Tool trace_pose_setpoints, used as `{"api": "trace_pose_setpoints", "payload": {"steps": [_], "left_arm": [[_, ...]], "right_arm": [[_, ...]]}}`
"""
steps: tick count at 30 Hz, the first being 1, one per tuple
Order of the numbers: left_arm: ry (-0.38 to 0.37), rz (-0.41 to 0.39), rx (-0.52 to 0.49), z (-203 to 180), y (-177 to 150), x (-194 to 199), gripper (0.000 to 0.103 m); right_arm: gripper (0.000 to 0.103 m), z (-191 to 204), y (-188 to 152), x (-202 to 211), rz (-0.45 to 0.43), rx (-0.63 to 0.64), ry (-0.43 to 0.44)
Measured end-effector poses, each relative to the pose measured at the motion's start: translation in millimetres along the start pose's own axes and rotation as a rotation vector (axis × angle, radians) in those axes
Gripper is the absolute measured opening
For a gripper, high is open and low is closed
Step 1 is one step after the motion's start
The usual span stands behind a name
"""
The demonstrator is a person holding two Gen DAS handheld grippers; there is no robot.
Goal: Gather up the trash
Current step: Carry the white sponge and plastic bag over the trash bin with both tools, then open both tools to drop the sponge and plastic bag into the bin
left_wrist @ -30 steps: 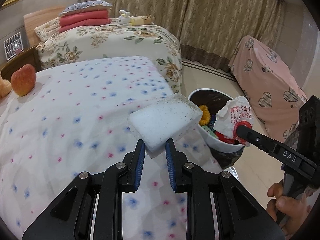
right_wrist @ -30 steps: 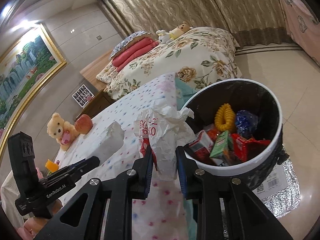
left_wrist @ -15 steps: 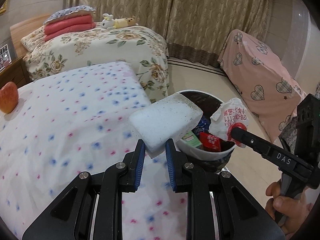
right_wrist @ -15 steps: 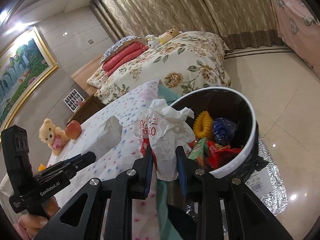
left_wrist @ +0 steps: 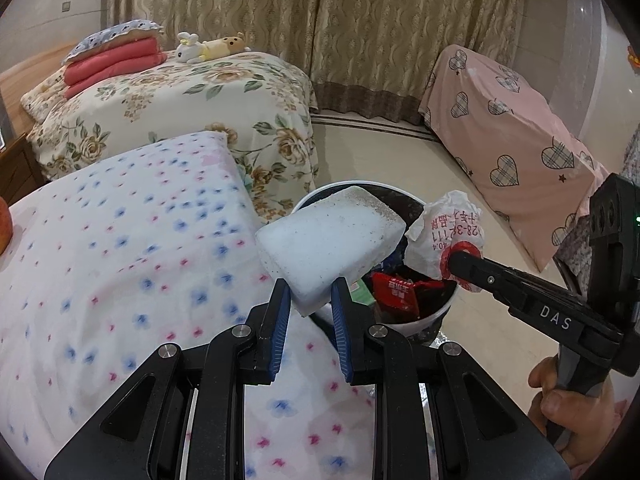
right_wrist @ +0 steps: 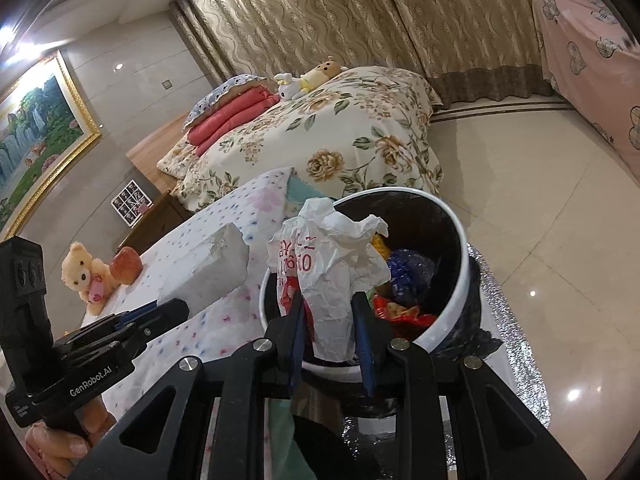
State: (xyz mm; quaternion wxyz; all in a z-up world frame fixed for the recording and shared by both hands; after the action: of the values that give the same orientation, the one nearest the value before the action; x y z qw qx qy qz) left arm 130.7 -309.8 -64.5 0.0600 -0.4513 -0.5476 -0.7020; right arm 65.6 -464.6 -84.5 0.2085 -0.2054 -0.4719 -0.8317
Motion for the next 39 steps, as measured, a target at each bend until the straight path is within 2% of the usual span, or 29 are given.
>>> {"api": "trace_pose_setpoints", "payload": {"steps": [20, 39], "left_arm": [[0.005, 0.035, -0.036, -26, 13, -31, 0.02], [0.0, 0.06, -0.027, -25, 16, -46, 0.02]], "right_arm": [[0.025, -13, 11, -4, 0.024, 0.029, -0.04], [0.025, -17, 21, -15, 0.05, 0.057, -0.073]]}}
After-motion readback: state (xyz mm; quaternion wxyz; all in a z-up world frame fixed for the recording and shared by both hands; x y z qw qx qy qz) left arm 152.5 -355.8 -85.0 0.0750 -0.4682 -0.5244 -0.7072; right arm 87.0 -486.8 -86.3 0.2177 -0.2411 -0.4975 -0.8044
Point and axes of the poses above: each gripper's, at about its wrist camera, not at the fingertips, and x roughly against the way its jaws point, z to its left, y to its top, the point moved 3 cm from there along -x, roughly the way its jaws point, and after that the axes turned 7 degrees about y, right-handed, at the moved point
